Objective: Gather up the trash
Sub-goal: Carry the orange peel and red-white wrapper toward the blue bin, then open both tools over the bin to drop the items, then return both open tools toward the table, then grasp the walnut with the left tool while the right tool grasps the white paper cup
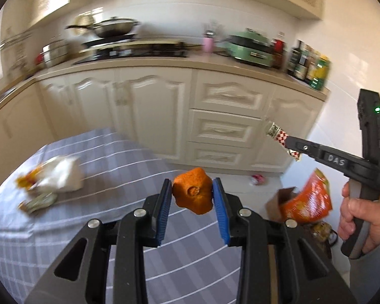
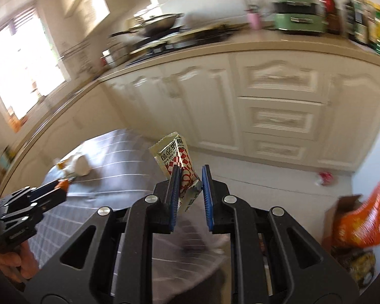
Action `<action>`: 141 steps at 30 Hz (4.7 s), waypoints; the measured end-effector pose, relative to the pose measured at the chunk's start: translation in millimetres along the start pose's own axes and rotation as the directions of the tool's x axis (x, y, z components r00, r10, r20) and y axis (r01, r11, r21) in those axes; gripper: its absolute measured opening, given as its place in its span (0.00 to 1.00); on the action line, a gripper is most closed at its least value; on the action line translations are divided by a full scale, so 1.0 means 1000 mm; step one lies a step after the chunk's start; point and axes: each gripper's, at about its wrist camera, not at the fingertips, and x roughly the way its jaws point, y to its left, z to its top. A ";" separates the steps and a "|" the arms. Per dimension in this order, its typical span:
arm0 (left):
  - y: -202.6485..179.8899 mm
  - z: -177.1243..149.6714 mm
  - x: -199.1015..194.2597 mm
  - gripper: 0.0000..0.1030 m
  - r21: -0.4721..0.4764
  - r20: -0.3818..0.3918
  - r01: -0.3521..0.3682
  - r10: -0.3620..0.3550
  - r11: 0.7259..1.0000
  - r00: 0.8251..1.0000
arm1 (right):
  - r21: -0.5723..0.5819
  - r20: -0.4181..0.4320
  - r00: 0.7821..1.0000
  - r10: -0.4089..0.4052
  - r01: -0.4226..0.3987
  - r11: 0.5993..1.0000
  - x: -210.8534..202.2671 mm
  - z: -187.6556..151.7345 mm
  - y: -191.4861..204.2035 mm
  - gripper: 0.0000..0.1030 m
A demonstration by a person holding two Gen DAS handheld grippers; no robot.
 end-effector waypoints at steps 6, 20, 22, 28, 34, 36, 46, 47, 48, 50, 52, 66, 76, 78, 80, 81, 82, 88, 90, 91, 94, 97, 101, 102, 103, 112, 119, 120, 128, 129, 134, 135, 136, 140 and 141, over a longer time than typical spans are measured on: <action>-0.067 0.014 0.050 0.31 0.066 -0.080 0.131 -0.125 0.989 0.989 | 0.099 -0.016 0.996 -0.091 0.092 0.991 -0.005 -0.012 -0.069 0.17; -0.166 -0.016 0.197 0.31 0.095 -0.400 0.261 -0.203 0.961 0.894 | 0.285 -0.176 0.980 -0.096 0.144 0.947 0.050 -0.055 -0.164 0.17; -0.173 -0.018 0.214 0.31 0.091 -0.434 0.271 -0.207 0.958 0.877 | 0.308 -0.187 0.979 -0.079 0.135 0.942 0.059 -0.057 -0.170 0.17; -0.180 -0.028 0.259 0.34 0.068 -0.522 0.267 -0.193 0.961 0.830 | 0.376 -0.239 0.970 -0.031 0.122 0.919 0.094 -0.071 -0.192 0.19; -0.166 -0.028 0.277 0.80 0.033 -0.532 0.179 -0.134 0.983 0.836 | 0.468 -0.276 0.961 -0.015 0.147 0.871 0.113 -0.088 -0.214 0.88; -0.159 -0.023 0.271 0.81 0.024 -0.515 0.153 -0.119 0.988 0.849 | 0.475 -0.269 0.963 -0.019 0.149 0.867 0.110 -0.090 -0.215 0.88; -0.143 0.000 0.213 0.84 0.024 -0.388 0.133 -0.113 0.991 0.915 | 0.418 -0.263 0.959 -0.110 0.216 0.883 0.087 -0.083 -0.190 0.94; -0.142 0.002 0.207 0.84 0.025 -0.376 0.133 -0.114 0.991 0.920 | 0.413 -0.259 0.959 -0.112 0.215 0.885 0.084 -0.081 -0.186 0.94; -0.139 0.004 0.198 0.84 0.022 -0.362 0.134 -0.118 0.991 0.925 | 0.406 -0.256 0.960 -0.116 0.216 0.888 0.081 -0.080 -0.183 0.94; -0.137 0.006 0.186 0.84 0.014 -0.345 0.137 -0.124 0.990 0.930 | 0.389 -0.244 0.961 -0.126 0.216 0.895 0.073 -0.074 -0.172 0.94; -0.132 0.009 0.170 0.84 0.011 -0.316 0.137 -0.126 0.991 0.940 | 0.379 -0.227 0.966 -0.127 0.208 0.902 0.065 -0.068 -0.161 0.94; -0.093 0.026 0.060 0.85 0.021 -0.121 0.084 -0.081 0.996 0.989 | 0.252 -0.093 0.990 -0.107 0.128 0.959 0.010 -0.023 -0.068 0.94; -0.036 0.032 -0.028 0.87 -0.021 0.045 0.004 -0.003 1.000 0.999 | 0.120 0.006 1.000 -0.022 0.021 0.993 -0.024 0.008 0.021 0.94; -0.020 0.032 -0.045 0.87 -0.043 0.076 -0.016 0.019 0.999 0.997 | 0.089 0.013 1.000 0.004 -0.005 0.996 -0.025 0.012 0.040 0.94; -0.005 0.031 -0.058 0.89 -0.063 0.098 -0.041 0.048 0.997 0.994 | 0.050 0.019 0.999 0.034 -0.035 0.998 -0.025 0.016 0.063 0.94; 0.005 0.030 -0.067 0.90 -0.076 0.110 -0.052 0.060 0.996 0.992 | 0.029 0.020 0.998 0.056 -0.057 0.998 -0.024 0.018 0.077 0.94; 0.013 0.029 -0.073 0.90 -0.089 0.120 -0.062 0.072 0.994 0.990 | 0.016 0.019 0.997 0.070 -0.070 0.997 -0.022 0.019 0.085 0.94; 0.060 0.020 -0.104 0.91 -0.163 0.153 -0.119 0.144 0.979 0.978 | -0.062 0.004 0.987 0.159 -0.159 0.985 -0.013 0.021 0.142 0.94; 0.074 0.016 -0.115 0.91 -0.185 0.167 -0.152 0.183 0.971 0.969 | -0.083 -0.002 0.983 0.185 -0.185 0.979 -0.009 0.021 0.160 0.94; 0.082 0.014 -0.120 0.91 -0.196 0.174 -0.165 0.200 0.967 0.964 | -0.091 -0.004 0.981 0.193 -0.193 0.977 -0.009 0.021 0.165 0.94; 0.101 0.007 -0.133 0.91 -0.223 0.192 -0.200 0.244 0.954 0.951 | -0.113 -0.020 0.974 0.225 -0.226 0.968 -0.003 0.021 0.187 0.94; 0.123 -0.003 -0.143 0.91 -0.253 0.193 -0.227 0.279 0.940 0.941 | -0.149 -0.039 0.969 0.245 -0.248 0.957 0.004 0.018 0.210 0.94; 0.147 -0.015 -0.150 0.91 -0.283 0.189 -0.259 0.319 0.923 0.929 | -0.190 -0.065 0.963 0.261 -0.269 0.944 0.014 0.015 0.233 0.94; 0.155 -0.019 -0.151 0.91 -0.290 0.189 -0.268 0.330 0.919 0.925 | -0.200 -0.070 0.963 0.261 -0.269 0.942 0.016 0.014 0.237 0.94; 0.160 -0.023 -0.150 0.91 -0.295 0.187 -0.276 0.338 0.915 0.922 | -0.209 -0.081 0.962 0.262 -0.273 0.939 0.020 0.012 0.243 0.94; 0.215 -0.056 -0.129 0.91 -0.335 0.083 -0.369 0.418 0.867 0.905 | -0.232 -0.144 0.955 0.258 -0.286 0.930 0.056 0.001 0.265 0.94; 0.260 -0.073 -0.092 0.91 -0.379 -0.008 -0.414 0.444 0.828 0.896 | -0.245 -0.205 0.946 0.252 -0.299 0.922 0.093 -0.006 0.275 0.94; 0.265 -0.073 -0.084 0.91 -0.374 -0.026 -0.428 0.452 0.823 0.891 | -0.247 -0.213 0.944 0.251 -0.301 0.921 0.099 -0.007 0.276 0.94; 0.302 -0.077 -0.020 0.91 -0.345 -0.136 -0.489 0.472 0.801 0.871 | -0.244 -0.290 0.927 0.239 -0.313 0.918 0.153 -0.017 0.287 0.94; 0.306 -0.077 -0.014 0.91 -0.347 -0.141 -0.489 0.471 0.800 0.871 | -0.244 -0.297 0.925 0.237 -0.313 0.918 0.159 -0.018 0.288 0.94; 0.321 -0.080 0.004 0.80 -0.371 -0.186 -0.489 0.453 0.789 0.872 | -0.263 -0.310 0.923 0.227 -0.313 0.913 0.189 -0.018 0.301 0.94; 0.324 -0.081 0.005 0.74 -0.384 -0.194 -0.483 0.443 0.787 0.876 | -0.275 -0.309 0.924 0.226 -0.314 0.909 0.195 -0.018 0.306 0.94; 0.326 -0.082 0.006 0.72 -0.395 -0.197 -0.476 0.433 0.786 0.879 | -0.283 -0.311 0.923 0.225 -0.316 0.906 0.199 -0.018 0.309 0.94; 0.330 -0.086 0.007 0.56 -0.417 -0.194 -0.444 0.400 0.793 0.896 | -0.281 -0.358 0.905 0.228 -0.338 0.898 0.229 -0.023 0.322 0.94; 0.328 -0.086 0.007 0.47 -0.412 -0.190 -0.439 0.395 0.799 0.899 | -0.278 -0.363 0.903 0.230 -0.340 0.898 0.233 -0.024 0.323 0.93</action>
